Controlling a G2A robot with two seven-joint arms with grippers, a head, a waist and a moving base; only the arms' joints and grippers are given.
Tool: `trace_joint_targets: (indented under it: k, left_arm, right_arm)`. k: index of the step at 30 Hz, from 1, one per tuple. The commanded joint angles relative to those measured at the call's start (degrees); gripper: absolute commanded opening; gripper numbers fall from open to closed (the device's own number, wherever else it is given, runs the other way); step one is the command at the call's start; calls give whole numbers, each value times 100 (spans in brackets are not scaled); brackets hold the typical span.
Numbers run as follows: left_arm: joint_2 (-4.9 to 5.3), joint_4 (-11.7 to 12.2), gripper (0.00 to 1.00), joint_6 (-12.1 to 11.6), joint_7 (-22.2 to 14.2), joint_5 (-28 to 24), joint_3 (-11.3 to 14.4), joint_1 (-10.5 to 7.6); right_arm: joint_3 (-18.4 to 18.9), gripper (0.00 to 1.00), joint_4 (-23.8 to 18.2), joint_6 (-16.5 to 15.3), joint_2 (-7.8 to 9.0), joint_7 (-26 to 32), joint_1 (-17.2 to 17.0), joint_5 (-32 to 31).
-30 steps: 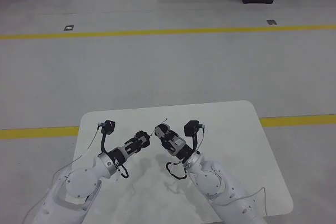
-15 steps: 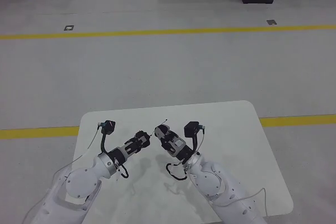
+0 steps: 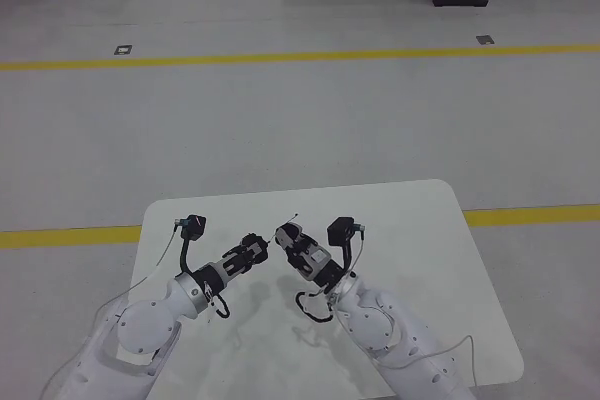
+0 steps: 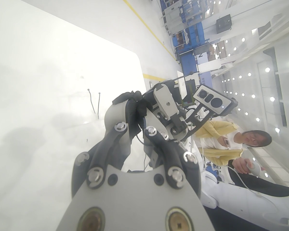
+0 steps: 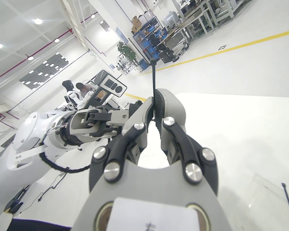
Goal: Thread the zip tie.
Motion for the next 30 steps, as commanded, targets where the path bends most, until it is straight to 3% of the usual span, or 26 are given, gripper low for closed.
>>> trace_joint_targets:
  k: [1,30]
  left_arm:
    - [-5,20,0,-15,61,-8,26,-5]
    - [17,-15,0,-45,170,-251,85,-22]
  right_arm:
    - [-9,0,7,0,2,4,4,8]
    - [-65,0,38,0,56,-185,-26,544]
